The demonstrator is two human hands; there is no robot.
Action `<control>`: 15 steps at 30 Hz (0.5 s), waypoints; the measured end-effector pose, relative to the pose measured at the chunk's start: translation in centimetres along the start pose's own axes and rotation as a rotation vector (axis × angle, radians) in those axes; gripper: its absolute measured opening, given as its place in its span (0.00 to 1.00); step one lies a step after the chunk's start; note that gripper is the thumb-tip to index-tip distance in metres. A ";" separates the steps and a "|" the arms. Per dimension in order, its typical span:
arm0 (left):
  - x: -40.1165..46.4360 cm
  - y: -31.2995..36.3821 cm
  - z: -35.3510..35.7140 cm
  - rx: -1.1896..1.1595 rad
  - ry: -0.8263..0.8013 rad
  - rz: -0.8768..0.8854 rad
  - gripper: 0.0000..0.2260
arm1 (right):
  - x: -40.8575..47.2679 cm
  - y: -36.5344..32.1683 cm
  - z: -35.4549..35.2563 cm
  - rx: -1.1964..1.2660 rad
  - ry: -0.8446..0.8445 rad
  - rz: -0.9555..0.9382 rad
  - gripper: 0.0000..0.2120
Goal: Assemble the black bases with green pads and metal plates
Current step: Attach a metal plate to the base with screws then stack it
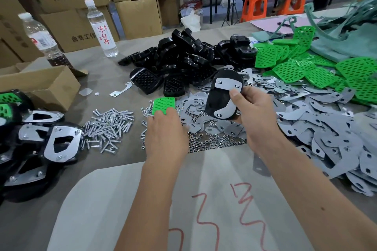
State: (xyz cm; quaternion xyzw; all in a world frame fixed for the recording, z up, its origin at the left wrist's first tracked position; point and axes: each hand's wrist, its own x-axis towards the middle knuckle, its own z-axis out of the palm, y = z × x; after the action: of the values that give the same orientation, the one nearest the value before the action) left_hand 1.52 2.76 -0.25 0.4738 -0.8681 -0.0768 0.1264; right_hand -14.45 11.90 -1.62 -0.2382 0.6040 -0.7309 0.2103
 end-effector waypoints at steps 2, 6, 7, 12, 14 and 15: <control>0.2 -0.4 0.0 -0.026 -0.061 0.018 0.13 | 0.0 0.1 0.1 0.009 -0.023 0.006 0.06; 0.7 -0.8 0.5 -0.138 -0.091 0.017 0.06 | -0.2 0.2 0.4 0.125 -0.053 0.073 0.05; 0.7 -0.8 0.5 -0.150 -0.093 0.017 0.05 | -0.3 0.2 0.5 0.164 -0.065 0.097 0.05; 0.7 -0.9 0.6 -0.065 -0.111 0.047 0.03 | -0.4 -0.1 0.3 0.245 -0.134 0.170 0.10; 0.7 -0.9 0.5 -0.074 -0.112 0.038 0.02 | -0.4 -0.1 0.1 0.278 -0.158 0.198 0.11; 0.7 -0.9 0.5 -0.100 -0.108 0.026 0.02 | -0.4 -0.2 0.1 0.292 -0.161 0.215 0.11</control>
State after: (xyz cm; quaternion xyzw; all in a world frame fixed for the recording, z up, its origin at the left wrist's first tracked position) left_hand 1.74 1.69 -0.84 0.4510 -0.8748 -0.1437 0.1038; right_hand -14.09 12.08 -1.47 -0.1970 0.4948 -0.7628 0.3668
